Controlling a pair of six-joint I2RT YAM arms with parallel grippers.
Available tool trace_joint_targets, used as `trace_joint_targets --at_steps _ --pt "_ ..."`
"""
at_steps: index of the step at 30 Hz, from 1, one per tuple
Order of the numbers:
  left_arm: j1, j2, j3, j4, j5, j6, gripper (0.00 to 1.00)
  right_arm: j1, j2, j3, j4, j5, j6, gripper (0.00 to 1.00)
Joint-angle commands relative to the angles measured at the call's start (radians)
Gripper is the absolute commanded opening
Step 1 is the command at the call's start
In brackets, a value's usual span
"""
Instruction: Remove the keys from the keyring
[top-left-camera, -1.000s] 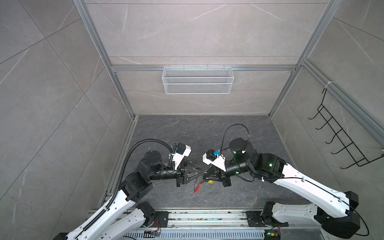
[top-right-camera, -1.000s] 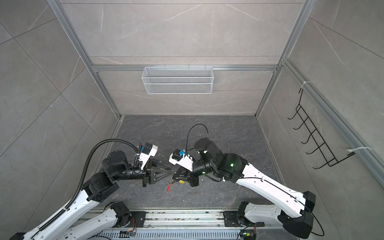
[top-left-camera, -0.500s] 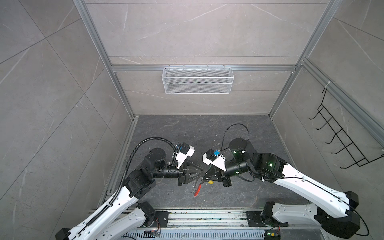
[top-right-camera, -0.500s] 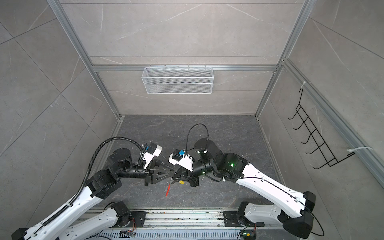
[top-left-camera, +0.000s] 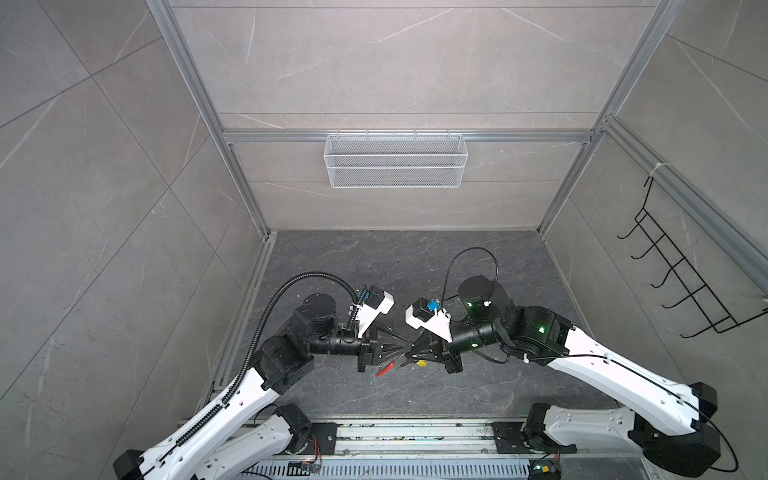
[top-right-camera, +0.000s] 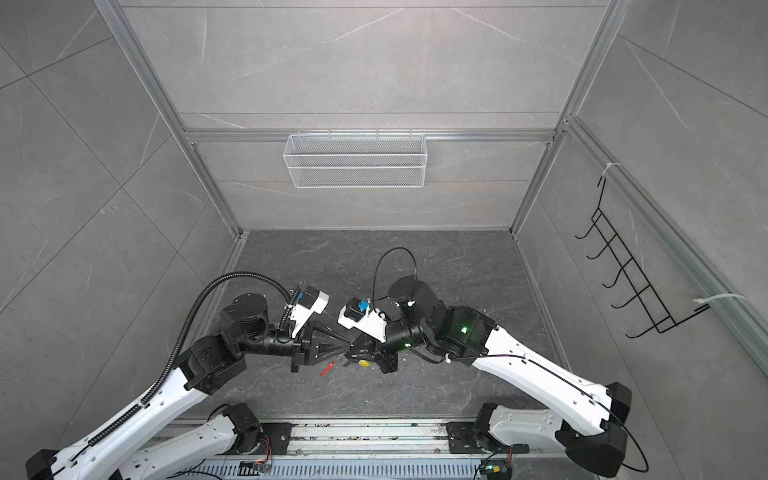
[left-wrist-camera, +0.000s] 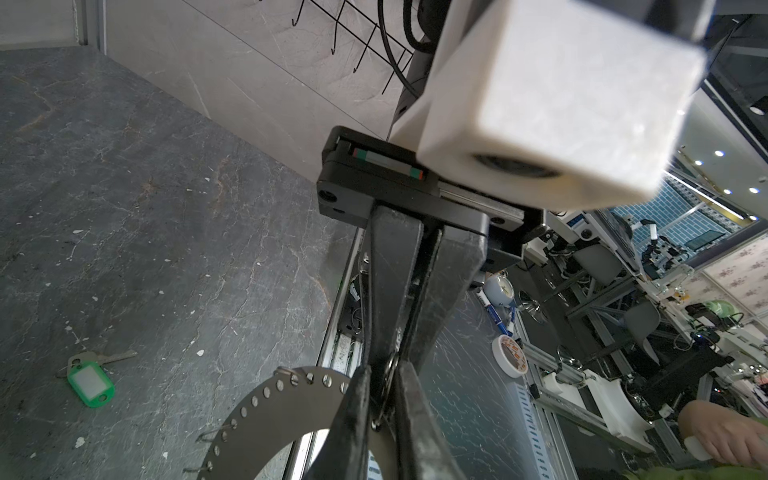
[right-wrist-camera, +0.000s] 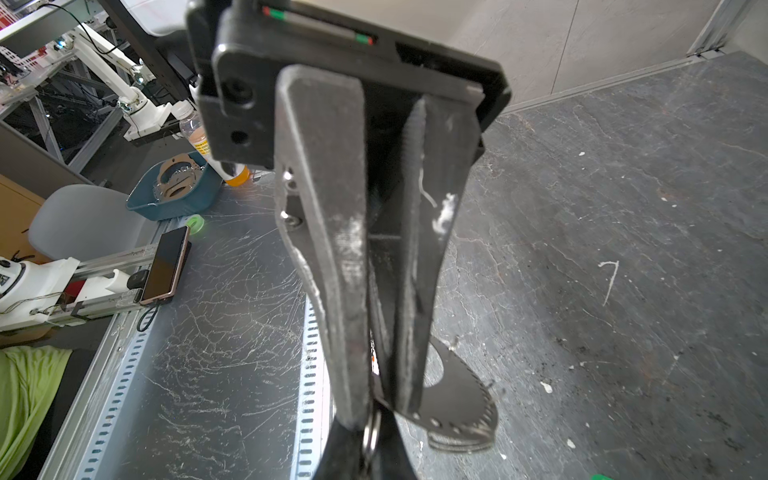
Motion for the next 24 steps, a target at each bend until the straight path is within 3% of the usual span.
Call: trace_joint_targets --at_steps 1,4,9,10,13,15,18,24 --pt "-0.020 0.007 0.044 -0.019 0.030 0.035 0.11 0.004 -0.018 0.008 0.046 0.018 0.009 0.00" --pt "-0.035 0.010 0.048 -0.026 0.014 0.041 0.00 0.004 -0.019 0.010 0.048 0.018 0.012 0.00" --pt "-0.080 -0.004 0.046 -0.012 -0.074 0.053 0.00 0.004 -0.022 0.009 0.060 0.027 0.022 0.00" --pt "-0.089 -0.012 0.040 -0.002 -0.116 0.050 0.00 0.005 -0.025 0.008 0.063 0.036 0.025 0.04" --pt "-0.099 -0.062 0.012 0.042 -0.227 0.045 0.00 0.005 -0.047 -0.008 0.073 0.083 0.031 0.35" --pt "-0.099 -0.111 -0.017 0.084 -0.293 0.046 0.00 0.004 -0.079 -0.030 0.092 0.132 0.041 0.47" --pt "-0.099 -0.172 -0.062 0.156 -0.361 0.047 0.00 0.004 -0.150 -0.080 0.143 0.214 0.069 0.55" --pt "-0.099 -0.203 -0.096 0.244 -0.411 0.039 0.00 0.003 -0.264 -0.148 0.237 0.311 0.121 0.56"
